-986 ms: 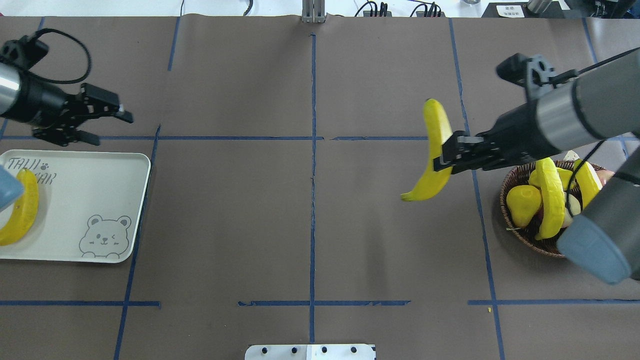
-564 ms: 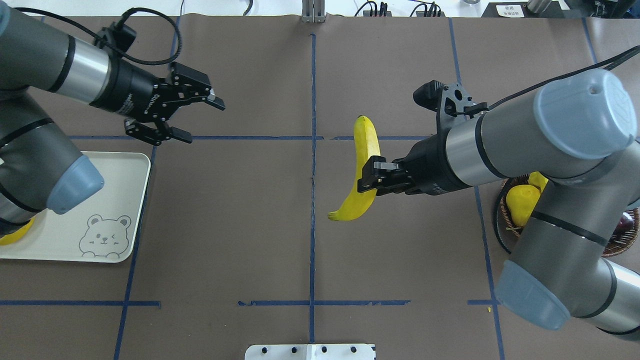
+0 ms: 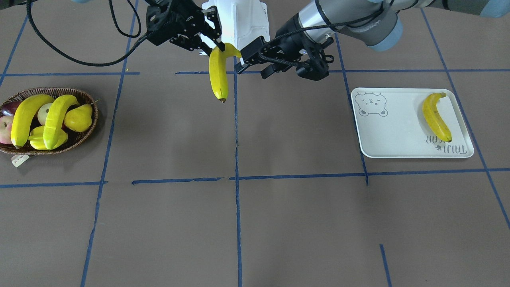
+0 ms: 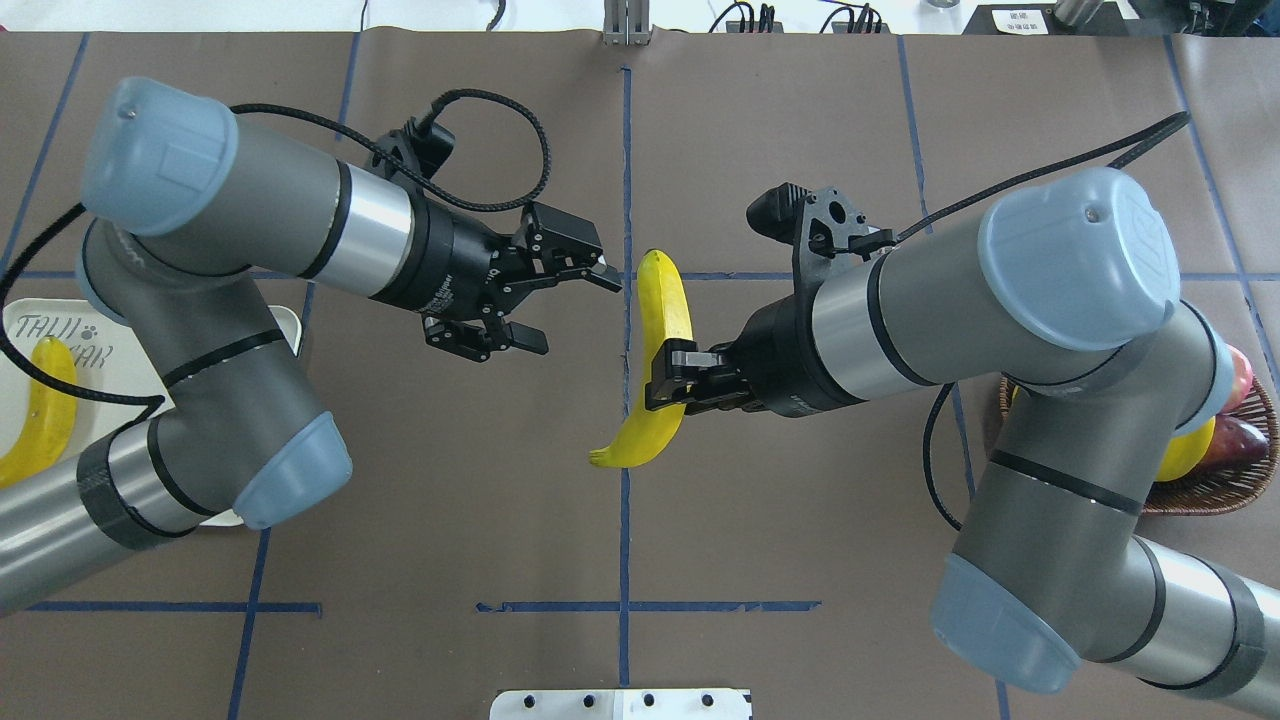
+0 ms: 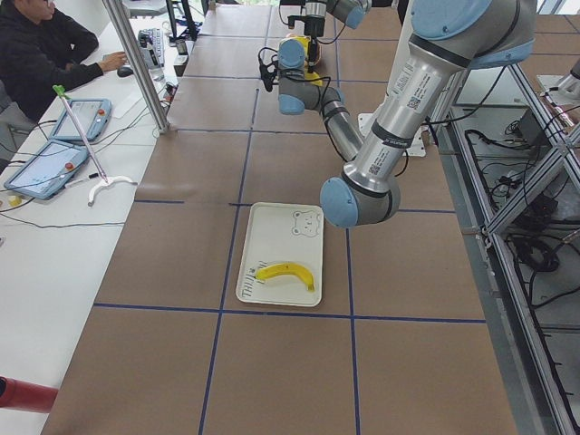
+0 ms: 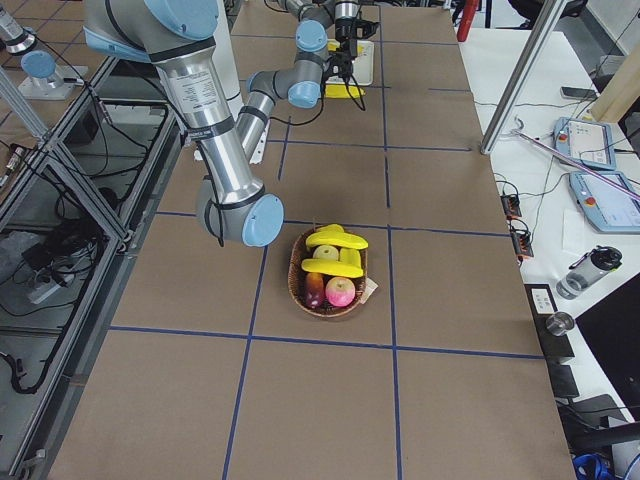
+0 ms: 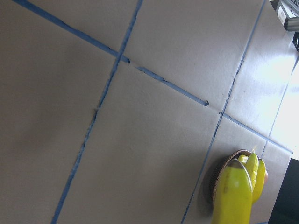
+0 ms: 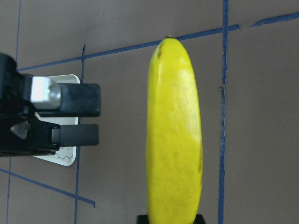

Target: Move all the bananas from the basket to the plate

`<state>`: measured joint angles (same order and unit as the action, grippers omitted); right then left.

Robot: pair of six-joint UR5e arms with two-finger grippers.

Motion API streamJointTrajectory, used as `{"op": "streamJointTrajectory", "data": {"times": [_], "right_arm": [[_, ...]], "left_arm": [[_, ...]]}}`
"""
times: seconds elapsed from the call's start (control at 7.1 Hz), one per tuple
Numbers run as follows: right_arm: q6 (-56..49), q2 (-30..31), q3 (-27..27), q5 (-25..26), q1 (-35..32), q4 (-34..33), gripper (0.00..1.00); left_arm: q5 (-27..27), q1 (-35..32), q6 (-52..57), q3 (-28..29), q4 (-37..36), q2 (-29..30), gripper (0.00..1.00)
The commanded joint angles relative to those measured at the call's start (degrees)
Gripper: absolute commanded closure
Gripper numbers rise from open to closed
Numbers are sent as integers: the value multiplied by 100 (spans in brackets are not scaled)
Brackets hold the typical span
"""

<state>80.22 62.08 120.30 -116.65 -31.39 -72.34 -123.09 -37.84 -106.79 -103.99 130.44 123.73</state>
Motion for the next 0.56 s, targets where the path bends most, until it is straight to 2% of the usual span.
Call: {"op": "streamJointTrajectory", "data": {"times": [0.0,0.42], "right_arm": [[-6,-73,-16,2,123,0,99],[20,-117,2,2,168,9,99]], "left_arm": [[329,215,-9,63,-19,221,1],[681,435,-9,159,-2,327,4]]}}
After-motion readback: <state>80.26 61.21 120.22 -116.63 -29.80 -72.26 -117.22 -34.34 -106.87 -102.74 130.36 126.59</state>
